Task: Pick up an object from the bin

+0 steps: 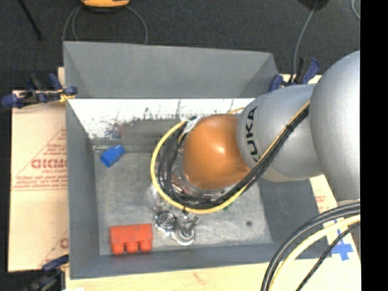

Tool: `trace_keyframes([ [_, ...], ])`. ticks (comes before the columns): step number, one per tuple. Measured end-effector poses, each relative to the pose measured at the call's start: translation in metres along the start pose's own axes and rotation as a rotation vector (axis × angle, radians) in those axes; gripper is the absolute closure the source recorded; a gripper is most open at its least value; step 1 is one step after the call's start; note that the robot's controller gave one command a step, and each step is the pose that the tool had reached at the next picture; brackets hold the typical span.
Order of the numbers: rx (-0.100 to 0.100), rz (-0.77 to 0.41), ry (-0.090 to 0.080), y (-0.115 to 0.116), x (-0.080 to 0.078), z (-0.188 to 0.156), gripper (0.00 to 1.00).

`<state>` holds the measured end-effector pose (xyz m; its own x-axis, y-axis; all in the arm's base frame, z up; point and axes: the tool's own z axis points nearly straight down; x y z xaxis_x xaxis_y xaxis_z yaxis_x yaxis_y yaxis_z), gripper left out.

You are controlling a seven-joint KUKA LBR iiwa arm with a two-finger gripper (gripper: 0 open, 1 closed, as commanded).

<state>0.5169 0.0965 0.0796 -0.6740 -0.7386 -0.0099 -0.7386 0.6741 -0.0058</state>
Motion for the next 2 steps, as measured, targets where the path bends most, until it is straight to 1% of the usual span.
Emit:
trace_keyframes([
  [1,0.001,-0.07,0.002,-0.014,0.009,-0.11,1.0],
  [2,-0.002,-0.309,0.004,-0.009,0.013,-0.189,1.0],
])
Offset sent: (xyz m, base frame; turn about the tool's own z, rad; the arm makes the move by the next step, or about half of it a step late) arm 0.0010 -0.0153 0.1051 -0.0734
